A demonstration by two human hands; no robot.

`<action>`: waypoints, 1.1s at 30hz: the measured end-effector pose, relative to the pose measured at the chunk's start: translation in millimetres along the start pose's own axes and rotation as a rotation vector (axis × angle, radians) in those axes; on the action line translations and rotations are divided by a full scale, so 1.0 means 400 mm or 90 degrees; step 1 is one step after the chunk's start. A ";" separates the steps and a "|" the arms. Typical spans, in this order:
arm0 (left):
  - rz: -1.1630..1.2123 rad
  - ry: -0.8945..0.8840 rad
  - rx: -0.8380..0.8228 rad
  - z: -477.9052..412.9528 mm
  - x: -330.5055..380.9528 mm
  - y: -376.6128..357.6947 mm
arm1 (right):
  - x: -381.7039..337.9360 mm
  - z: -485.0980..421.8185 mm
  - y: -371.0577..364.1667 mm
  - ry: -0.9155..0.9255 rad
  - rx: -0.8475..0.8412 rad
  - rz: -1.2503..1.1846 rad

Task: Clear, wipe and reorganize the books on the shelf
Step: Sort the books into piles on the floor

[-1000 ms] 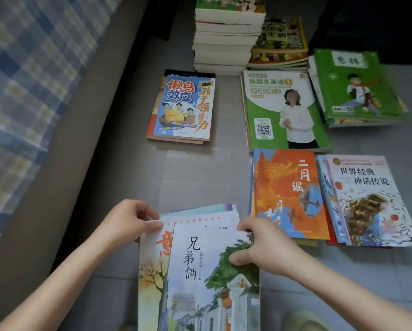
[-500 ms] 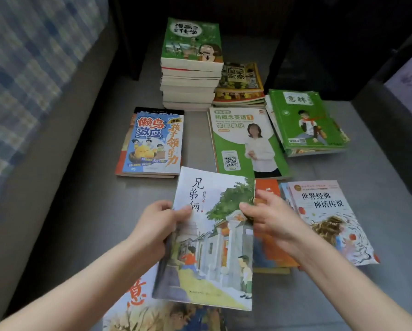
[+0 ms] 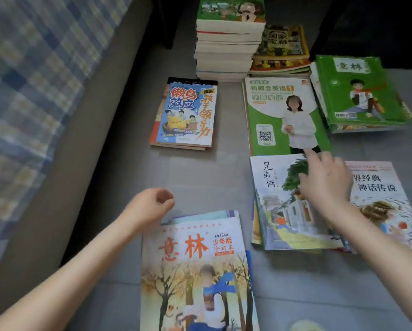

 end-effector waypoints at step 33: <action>0.681 0.006 0.096 -0.186 0.262 0.209 | 0.010 0.092 0.090 -0.116 -0.413 -0.972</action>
Point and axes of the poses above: each hand's wrist, its own z-axis away from the middle knuckle, its own y-axis out of the back of the hand, x = y × z, the point moved 2 cm from there along -z, towards the middle knuckle, and after that the axes turned 2 degrees about x, right-handed, at the moved point
